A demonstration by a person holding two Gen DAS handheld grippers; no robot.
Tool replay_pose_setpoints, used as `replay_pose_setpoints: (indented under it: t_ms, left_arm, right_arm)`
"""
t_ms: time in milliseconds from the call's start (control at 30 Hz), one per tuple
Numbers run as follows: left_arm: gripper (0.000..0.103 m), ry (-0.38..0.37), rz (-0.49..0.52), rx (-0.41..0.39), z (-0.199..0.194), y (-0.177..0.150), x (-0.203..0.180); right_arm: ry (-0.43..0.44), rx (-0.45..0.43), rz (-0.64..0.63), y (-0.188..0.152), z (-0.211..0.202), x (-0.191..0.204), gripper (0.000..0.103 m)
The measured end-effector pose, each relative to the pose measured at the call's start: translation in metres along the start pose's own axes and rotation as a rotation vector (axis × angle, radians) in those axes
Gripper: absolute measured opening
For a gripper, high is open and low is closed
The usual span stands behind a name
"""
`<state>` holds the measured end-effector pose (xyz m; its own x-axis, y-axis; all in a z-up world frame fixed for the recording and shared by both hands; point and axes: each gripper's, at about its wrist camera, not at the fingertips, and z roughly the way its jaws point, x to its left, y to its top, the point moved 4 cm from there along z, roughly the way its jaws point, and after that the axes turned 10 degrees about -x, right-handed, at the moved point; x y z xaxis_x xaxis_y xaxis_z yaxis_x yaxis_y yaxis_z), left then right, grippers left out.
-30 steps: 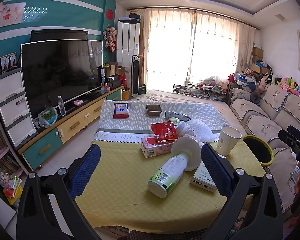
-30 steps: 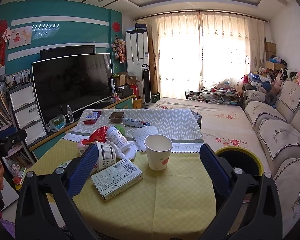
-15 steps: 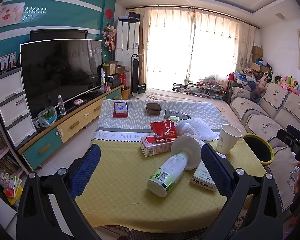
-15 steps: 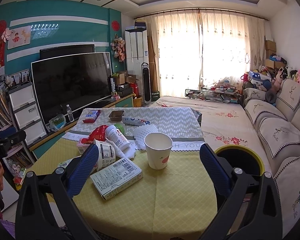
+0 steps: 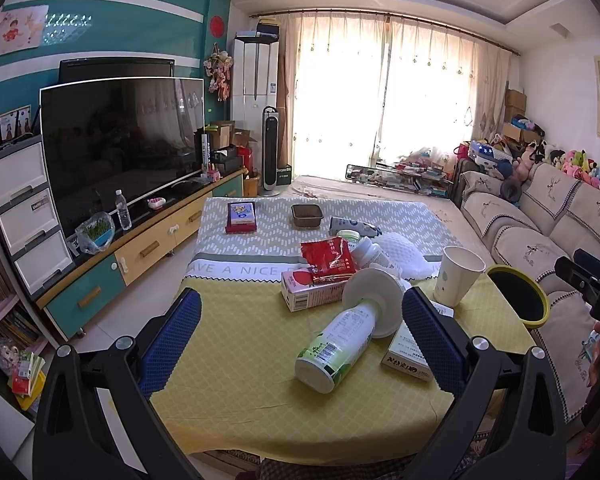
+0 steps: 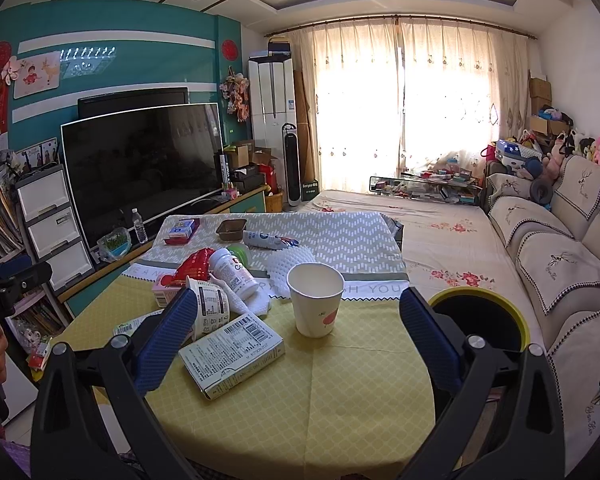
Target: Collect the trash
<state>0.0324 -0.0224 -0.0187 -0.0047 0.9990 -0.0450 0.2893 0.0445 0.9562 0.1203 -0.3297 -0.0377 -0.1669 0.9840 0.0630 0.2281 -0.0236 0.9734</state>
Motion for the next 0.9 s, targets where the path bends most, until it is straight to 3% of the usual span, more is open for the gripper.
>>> replay_pose_setpoints:
  t_ms: [433, 700, 900]
  left_arm:
    - [0.099, 0.012, 0.008, 0.009, 0.016, -0.005, 0.001]
    - [0.099, 0.053, -0.020, -0.007, 0.070, 0.007, 0.027]
    - [0.099, 0.073, -0.017, -0.036, 0.126, 0.022, 0.036]
  right_arm:
    - [-0.003, 0.032, 0.011, -0.008, 0.011, -0.006, 0.096]
    - [-0.054, 0.145, 0.030, -0.038, 0.067, -0.031, 0.096]
    - [0.004, 0.220, 0.127, -0.040, 0.115, -0.046, 0.096]
